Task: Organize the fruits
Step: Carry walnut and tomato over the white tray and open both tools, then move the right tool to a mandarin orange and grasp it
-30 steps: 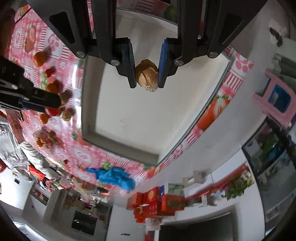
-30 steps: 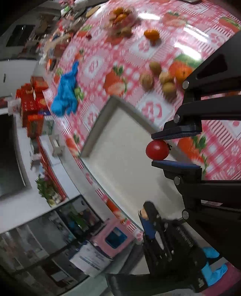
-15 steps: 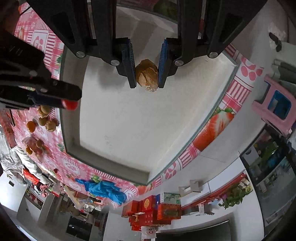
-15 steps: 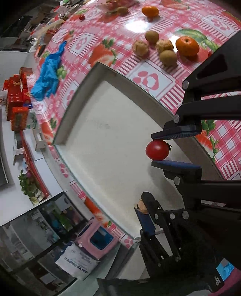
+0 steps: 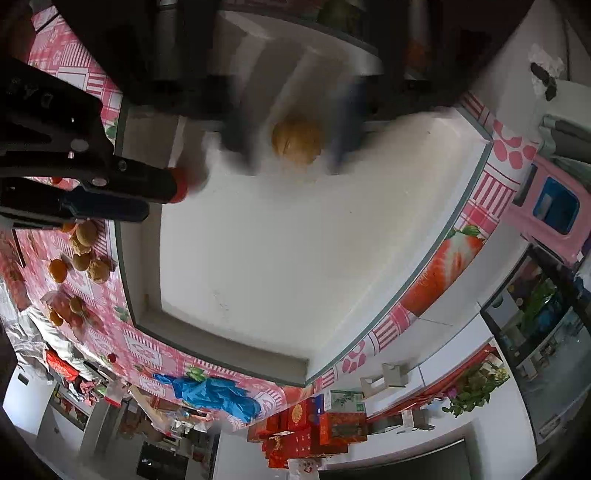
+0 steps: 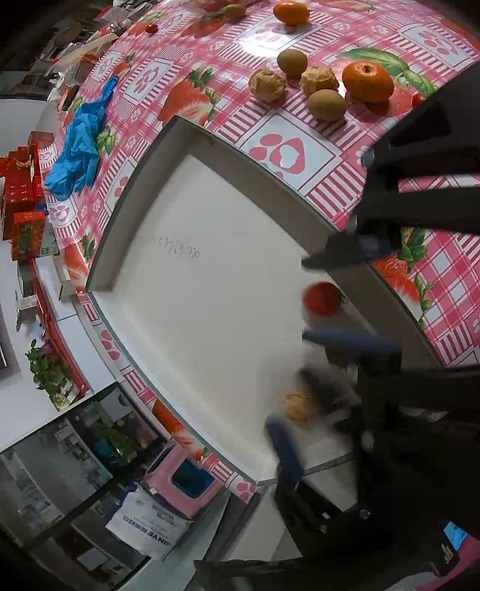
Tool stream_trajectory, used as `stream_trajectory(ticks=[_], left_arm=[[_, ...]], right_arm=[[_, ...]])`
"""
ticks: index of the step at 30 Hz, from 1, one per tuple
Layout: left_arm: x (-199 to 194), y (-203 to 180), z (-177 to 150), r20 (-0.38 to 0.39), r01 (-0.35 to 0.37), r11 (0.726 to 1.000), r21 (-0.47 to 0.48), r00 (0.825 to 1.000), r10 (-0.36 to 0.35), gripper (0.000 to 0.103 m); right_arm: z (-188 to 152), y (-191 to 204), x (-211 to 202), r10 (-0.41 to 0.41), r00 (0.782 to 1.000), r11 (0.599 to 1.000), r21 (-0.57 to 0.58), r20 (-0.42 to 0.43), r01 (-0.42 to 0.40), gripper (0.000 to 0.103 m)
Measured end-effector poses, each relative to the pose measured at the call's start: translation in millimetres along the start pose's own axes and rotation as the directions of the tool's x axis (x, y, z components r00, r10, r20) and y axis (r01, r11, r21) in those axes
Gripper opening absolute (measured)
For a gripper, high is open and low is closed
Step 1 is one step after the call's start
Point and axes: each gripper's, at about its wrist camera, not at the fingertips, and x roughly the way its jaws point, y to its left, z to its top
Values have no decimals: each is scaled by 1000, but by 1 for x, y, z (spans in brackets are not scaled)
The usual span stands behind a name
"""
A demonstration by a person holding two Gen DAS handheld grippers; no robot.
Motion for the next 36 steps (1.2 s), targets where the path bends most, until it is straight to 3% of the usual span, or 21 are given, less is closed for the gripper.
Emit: stream_trajectory(ticks=[1, 2, 11, 18, 24, 27, 36], left_arm=[[-4, 1, -1, 28, -25, 1000, -8, 999, 25, 102], [-10, 3, -3, 71, -45, 999, -16, 996, 46, 102], [-19, 5, -3, 59, -43, 998, -34, 997, 45, 102], [-31, -13, -6, 79, -59, 998, 1, 995, 59, 102], [-39, -31, -6, 84, -50, 998, 35, 995, 47, 102], [-43, -41, -6, 86, -42, 998, 47, 996, 38, 102], [-53, -78, -5, 102, -12, 994, 110, 995, 1, 102]], right_arm=[[0, 0, -2, 17, 1000, 1000, 0, 7, -17, 68], [0, 1, -4, 24, 1000, 1000, -3, 16, -24, 73], [-4, -5, -28, 30, 996, 999, 22, 85, -32, 94], [-15, -38, -52, 38, 987, 990, 128, 154, -58, 94], [-35, -71, -72, -12, 982, 979, 202, 186, -27, 94], [-44, -86, -81, -26, 981, 975, 222, 192, -18, 103], [-92, -124, -104, -155, 976, 962, 249, 156, 113, 103]])
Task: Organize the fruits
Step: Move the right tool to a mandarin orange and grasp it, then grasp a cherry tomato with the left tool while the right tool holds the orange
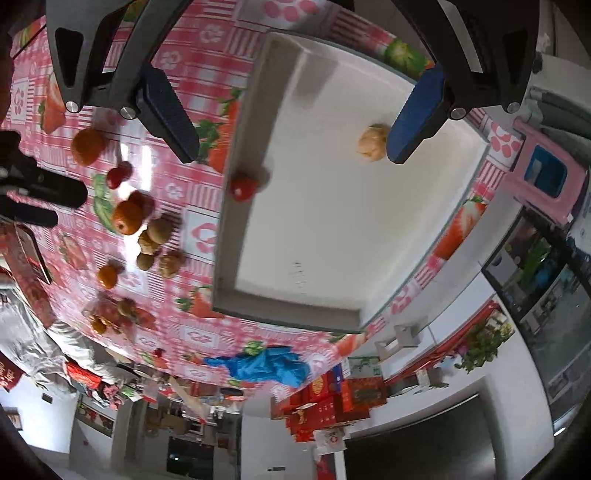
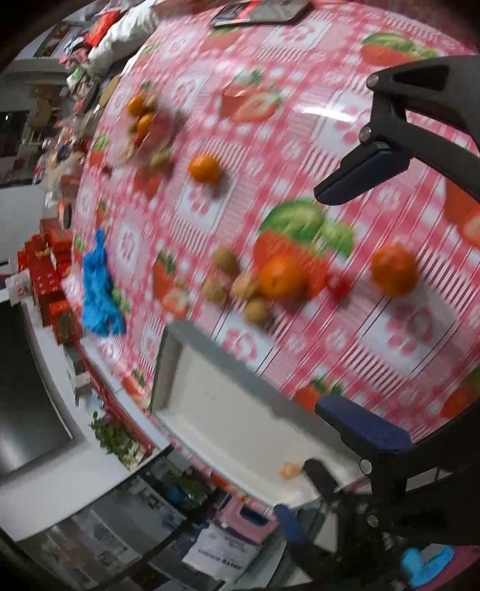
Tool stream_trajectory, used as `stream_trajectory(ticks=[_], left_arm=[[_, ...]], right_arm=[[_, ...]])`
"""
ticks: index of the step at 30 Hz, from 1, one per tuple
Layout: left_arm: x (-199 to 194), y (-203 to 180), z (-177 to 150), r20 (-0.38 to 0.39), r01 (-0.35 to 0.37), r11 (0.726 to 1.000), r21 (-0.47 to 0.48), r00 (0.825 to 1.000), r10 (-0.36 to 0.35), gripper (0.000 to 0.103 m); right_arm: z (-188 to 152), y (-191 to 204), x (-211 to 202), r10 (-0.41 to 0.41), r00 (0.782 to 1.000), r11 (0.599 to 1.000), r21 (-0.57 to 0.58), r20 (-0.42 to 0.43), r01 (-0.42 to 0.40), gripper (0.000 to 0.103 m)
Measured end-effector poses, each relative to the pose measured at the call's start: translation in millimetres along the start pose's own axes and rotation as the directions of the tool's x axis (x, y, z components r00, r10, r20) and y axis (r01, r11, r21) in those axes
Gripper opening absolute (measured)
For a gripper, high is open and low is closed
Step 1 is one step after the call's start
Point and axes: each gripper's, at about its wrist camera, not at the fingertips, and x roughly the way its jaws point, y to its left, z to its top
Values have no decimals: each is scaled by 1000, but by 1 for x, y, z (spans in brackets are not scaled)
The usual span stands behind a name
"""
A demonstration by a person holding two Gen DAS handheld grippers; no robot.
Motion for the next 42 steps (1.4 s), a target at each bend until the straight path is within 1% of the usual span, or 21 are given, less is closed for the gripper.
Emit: stream_trajectory(ticks=[5, 9, 12, 14, 17, 19, 22, 26, 28, 30, 31, 32, 33, 35, 38, 42], left_arm=[[7, -24, -3, -20, 33, 999, 36, 999, -32, 102], [11, -44, -5, -33, 52, 996, 69, 998, -50, 102], [14, -52, -6, -39, 54, 995, 81, 998, -51, 102], [14, -52, -7, -41, 51, 995, 83, 998, -47, 102], [12, -47, -8, -37, 40, 996, 77, 999, -38, 102], [11, -44, -6, -35, 36, 997, 69, 999, -34, 102], [13, -42, -4, -37, 29, 998, 64, 999, -27, 102], [13, -47, 0, -35, 36, 997, 69, 999, -34, 102], [13, -52, 2, -33, 43, 996, 81, 999, -40, 102], [13, -59, 3, -33, 52, 994, 96, 998, -49, 102], [13, -62, 4, -33, 57, 993, 104, 998, -54, 102], [14, -65, 5, -34, 61, 992, 113, 998, -58, 102], [14, -69, 5, -36, 65, 990, 122, 998, -61, 102], [16, -75, 6, -39, 66, 989, 133, 997, -62, 102], [18, -83, 7, -44, 72, 987, 141, 997, -66, 102], [20, -97, 6, -51, 91, 983, 156, 995, -84, 102]], right_arm=[[-32, -21, 0, -75, 997, 997, 7, -25, 75, 103], [-53, -17, 6, -114, 993, 993, -44, -41, 112, 103], [-62, -9, 20, -137, 989, 987, -90, -62, 131, 103], [-63, -7, 30, -148, 986, 984, -108, -77, 139, 103], [-65, -8, 41, -159, 983, 984, -101, -95, 150, 103], [-64, -6, 43, -196, 977, 975, -125, -81, 185, 103], [-62, -9, 43, -197, 979, 976, -105, -49, 191, 103], [-62, -7, 41, -204, 978, 976, -90, -53, 199, 103], [-63, -5, 38, -185, 982, 980, -88, -40, 181, 102], [-64, -1, 38, -179, 984, 980, -97, -23, 176, 94], [-63, 0, 38, -180, 983, 979, -104, -15, 178, 85], [-63, 2, 36, -184, 983, 977, -112, -2, 182, 72], [-63, 2, 36, -179, 984, 977, -116, 9, 179, 65], [-63, 1, 32, -149, 989, 983, -109, 20, 150, 42], [-63, -8, 28, -125, 992, 989, -76, 27, 127, 42], [-68, -32, 18, -98, 995, 995, -9, 25, 99, 43]])
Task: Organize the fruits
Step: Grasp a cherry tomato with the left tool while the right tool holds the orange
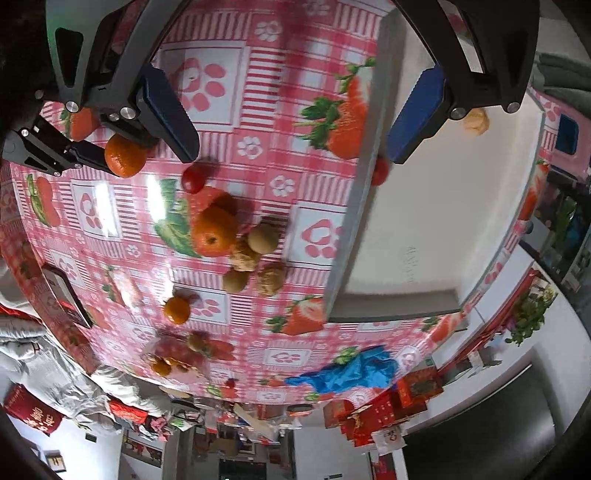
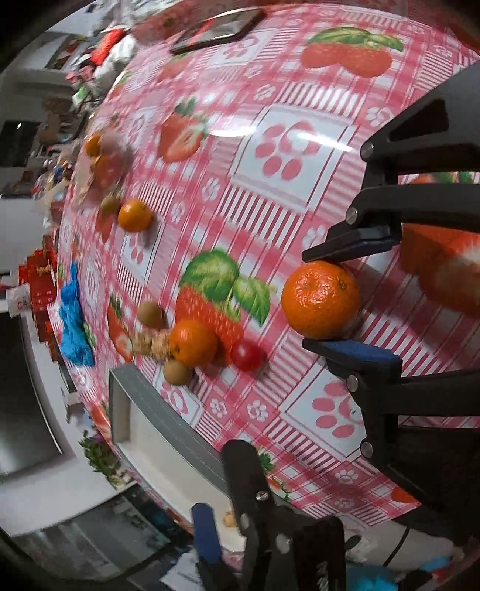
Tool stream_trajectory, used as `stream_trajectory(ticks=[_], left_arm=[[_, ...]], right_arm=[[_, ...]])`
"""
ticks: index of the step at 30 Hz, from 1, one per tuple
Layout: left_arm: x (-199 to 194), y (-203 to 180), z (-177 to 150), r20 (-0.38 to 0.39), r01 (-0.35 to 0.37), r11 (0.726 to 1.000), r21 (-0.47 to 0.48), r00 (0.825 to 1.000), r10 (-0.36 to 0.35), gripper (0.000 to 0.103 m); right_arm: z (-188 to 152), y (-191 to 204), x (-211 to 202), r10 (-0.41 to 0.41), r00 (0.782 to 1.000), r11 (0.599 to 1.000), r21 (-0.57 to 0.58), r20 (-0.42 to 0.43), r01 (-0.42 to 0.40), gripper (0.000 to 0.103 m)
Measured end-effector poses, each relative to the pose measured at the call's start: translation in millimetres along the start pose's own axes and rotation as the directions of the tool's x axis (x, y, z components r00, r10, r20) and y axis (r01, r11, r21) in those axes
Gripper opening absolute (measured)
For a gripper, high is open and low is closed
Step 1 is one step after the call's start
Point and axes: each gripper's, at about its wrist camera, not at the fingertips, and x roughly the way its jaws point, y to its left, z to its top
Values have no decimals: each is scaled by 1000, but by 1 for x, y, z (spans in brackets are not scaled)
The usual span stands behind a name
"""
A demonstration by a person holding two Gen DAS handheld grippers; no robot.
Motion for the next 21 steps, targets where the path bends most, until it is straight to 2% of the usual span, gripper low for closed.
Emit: stream_trajectory(ticks=[6, 14, 15, 16, 19, 20, 21], left_arm=[[16, -32, 1, -28, 41, 998, 39, 999, -40, 102], [32, -61, 1, -43, 55, 996, 74, 998, -52, 101], [33, -62, 1, -45, 54, 996, 73, 998, -51, 96], [35, -63, 1, -51, 54, 996, 71, 997, -51, 84], [49, -60, 1, -117, 82, 996, 30, 990, -78, 72], [48, -57, 1, -103, 88, 996, 14, 991, -86, 71], [49, -57, 2, -101, 85, 996, 9, 991, -84, 65]], right_arm=[[-7, -24, -10, 1, 1000, 998, 65, -6, -1, 43], [-14, -41, -20, -12, 1000, 995, 99, -5, 13, 43], [-15, -43, -21, -13, 1000, 995, 104, -5, 14, 43], [-15, -45, -22, -14, 1000, 994, 109, -4, 14, 43], [-15, -48, -23, -12, 1000, 992, 123, -3, 13, 43], [-15, -49, -23, -11, 1000, 992, 128, -3, 11, 43], [-15, -49, -23, -10, 1000, 991, 131, -3, 10, 43]])
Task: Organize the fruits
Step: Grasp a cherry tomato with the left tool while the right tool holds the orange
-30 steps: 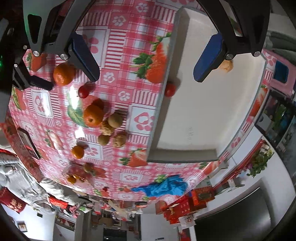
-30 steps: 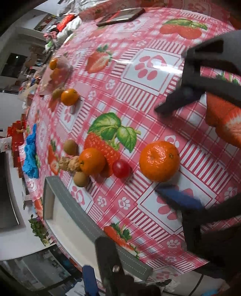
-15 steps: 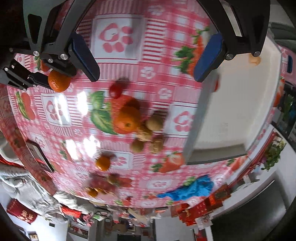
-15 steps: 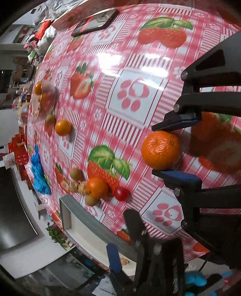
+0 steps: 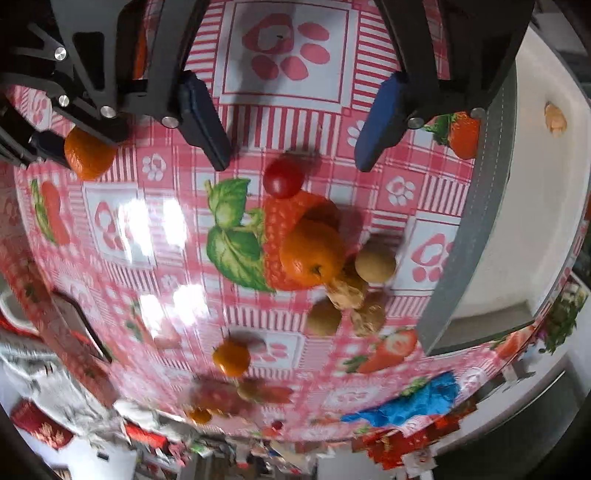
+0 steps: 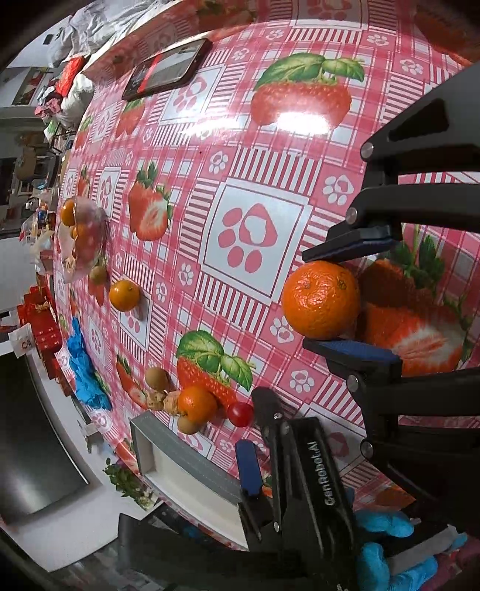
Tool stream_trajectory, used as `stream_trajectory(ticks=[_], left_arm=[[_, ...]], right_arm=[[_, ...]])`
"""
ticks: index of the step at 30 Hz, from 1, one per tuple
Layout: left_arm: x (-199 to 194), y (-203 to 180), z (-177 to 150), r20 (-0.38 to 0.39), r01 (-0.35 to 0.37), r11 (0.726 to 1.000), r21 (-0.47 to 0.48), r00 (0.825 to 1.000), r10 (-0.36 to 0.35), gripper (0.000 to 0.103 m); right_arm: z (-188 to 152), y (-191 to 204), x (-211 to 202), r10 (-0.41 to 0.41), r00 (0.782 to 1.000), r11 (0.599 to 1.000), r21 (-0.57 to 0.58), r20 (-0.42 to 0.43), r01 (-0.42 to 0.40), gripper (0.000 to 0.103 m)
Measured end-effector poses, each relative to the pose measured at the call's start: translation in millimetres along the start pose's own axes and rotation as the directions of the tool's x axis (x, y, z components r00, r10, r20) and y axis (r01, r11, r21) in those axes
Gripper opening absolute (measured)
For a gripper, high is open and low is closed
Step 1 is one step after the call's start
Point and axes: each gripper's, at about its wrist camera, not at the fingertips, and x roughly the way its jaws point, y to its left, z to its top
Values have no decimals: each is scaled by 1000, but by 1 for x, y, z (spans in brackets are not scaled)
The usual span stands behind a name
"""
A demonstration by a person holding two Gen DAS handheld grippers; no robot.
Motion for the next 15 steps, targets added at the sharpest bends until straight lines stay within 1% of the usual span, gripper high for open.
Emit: stream_trajectory(ticks=[1, 2, 3, 4, 5, 6, 10, 15], left_arm=[[-1, 0, 1, 4, -6, 1000, 7, 1000, 6, 54], [-2, -1, 1, 11, 0, 1000, 15, 1000, -1, 45], [-3, -1, 2, 13, 6, 1000, 21, 1000, -6, 30], [-3, -1, 2, 10, 12, 1000, 21, 1000, -13, 26], [-3, -1, 3, 8, 19, 1000, 18, 1000, -19, 26], [-4, 0, 2, 10, 27, 1000, 14, 1000, -28, 23], [-7, 4, -3, 10, 44, 999, 8, 999, -44, 23], [-18, 11, -7, 27, 32, 999, 22, 999, -32, 23]], right_arm=[[0, 0, 0, 0, 1000, 1000, 1, 0, 0, 43], [0, 0, 0, -1, 1000, 1000, -1, -1, 1, 43], [0, 0, 0, 0, 1000, 1000, -3, 0, 0, 43], [1, 0, 0, 0, 1000, 1000, -4, -1, 0, 43], [1, 0, 0, 1, 1000, 1000, -5, -2, -1, 43], [1, 1, 0, 3, 1000, 1000, -5, -4, -3, 43], [0, 2, 1, 1, 1000, 1000, -10, -10, -1, 43], [3, 7, 2, 10, 1000, 1000, -9, -21, -10, 43]])
